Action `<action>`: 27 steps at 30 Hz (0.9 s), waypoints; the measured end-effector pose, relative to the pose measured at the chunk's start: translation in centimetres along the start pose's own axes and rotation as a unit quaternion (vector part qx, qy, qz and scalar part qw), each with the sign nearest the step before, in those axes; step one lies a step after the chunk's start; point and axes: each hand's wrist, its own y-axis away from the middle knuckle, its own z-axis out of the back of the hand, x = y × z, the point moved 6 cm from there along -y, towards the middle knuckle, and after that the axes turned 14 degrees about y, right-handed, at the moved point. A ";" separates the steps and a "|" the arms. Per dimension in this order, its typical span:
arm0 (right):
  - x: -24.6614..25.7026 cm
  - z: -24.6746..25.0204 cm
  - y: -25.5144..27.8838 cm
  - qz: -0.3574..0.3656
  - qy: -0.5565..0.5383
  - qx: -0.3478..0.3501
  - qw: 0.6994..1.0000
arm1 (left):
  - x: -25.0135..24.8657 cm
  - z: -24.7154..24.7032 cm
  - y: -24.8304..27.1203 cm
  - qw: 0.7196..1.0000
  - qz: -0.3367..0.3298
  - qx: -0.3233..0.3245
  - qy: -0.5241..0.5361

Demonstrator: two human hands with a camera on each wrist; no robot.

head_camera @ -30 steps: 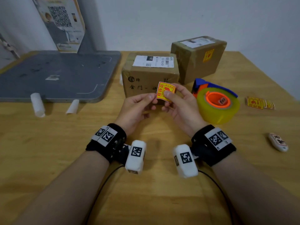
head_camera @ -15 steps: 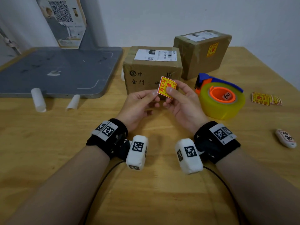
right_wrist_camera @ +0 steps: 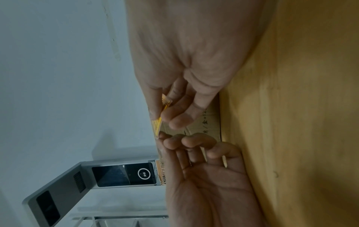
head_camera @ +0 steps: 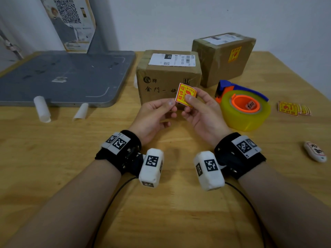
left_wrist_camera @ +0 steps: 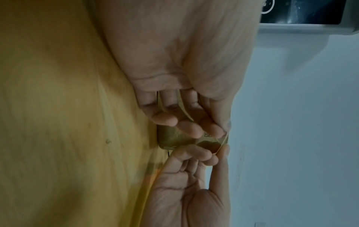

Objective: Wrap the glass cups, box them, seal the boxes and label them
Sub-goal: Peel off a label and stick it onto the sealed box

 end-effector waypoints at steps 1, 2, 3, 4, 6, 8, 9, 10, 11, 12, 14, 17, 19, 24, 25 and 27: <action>0.0 0.0 0.0 -0.001 0.000 0.000 1.000 | 0.0 0.0 0.0 1.000 0.000 -0.001 0.001; -0.1 0.0 -0.1 -0.003 -0.001 0.000 1.000 | 0.0 0.0 0.0 1.000 0.001 -0.001 0.001; -0.1 0.0 -0.1 -0.005 0.000 -0.001 1.000 | 0.0 0.0 0.0 1.000 0.001 0.000 0.000; -0.2 0.0 -0.1 -0.007 0.001 -0.001 1.000 | 0.0 0.0 0.0 1.000 0.000 0.001 -0.001; -0.2 0.0 0.0 -0.010 0.002 0.000 1.000 | 0.0 -0.1 0.1 1.000 -0.001 0.003 -0.003; -0.3 0.0 0.0 -0.015 0.001 0.000 1.000 | -0.1 -0.1 0.1 1.000 -0.001 0.008 -0.009; -0.3 0.0 0.0 -0.018 0.001 0.000 1.000 | -0.1 -0.2 0.2 1.000 0.000 0.013 -0.014; -0.3 -0.1 0.0 -0.020 0.003 0.001 1.000 | 0.0 -0.2 0.2 1.000 0.000 0.017 -0.019; -0.4 -0.1 0.1 -0.023 0.006 0.002 1.000 | 0.0 -0.2 0.2 1.000 0.001 0.021 -0.022; -0.4 -0.2 0.1 -0.025 0.010 0.005 1.000 | 0.0 -0.2 0.2 0.999 0.002 0.024 -0.026; -0.5 -0.3 0.1 -0.026 0.021 0.008 0.999 | 0.0 -0.3 0.2 0.999 0.004 0.025 -0.033; -0.7 -0.5 0.1 -0.027 0.038 0.026 0.999 | 0.0 -0.4 0.2 0.999 0.007 0.019 -0.038; -0.9 -0.7 0.2 -0.041 0.061 0.049 0.996 | 0.0 -0.4 0.2 0.999 0.005 0.012 -0.035; -1.5 -1.1 0.5 -0.057 0.102 0.098 0.988 | 0.0 -0.1 0.1 1.000 -0.002 -0.014 -0.025; -1.4 -1.2 0.6 -0.055 0.106 0.110 0.987 | 0.0 0.0 0.0 1.000 -0.002 -0.017 -0.025; -1.5 -1.1 0.6 -0.053 0.116 0.116 0.985 | 0.0 0.0 0.0 0.999 -0.003 -0.019 -0.026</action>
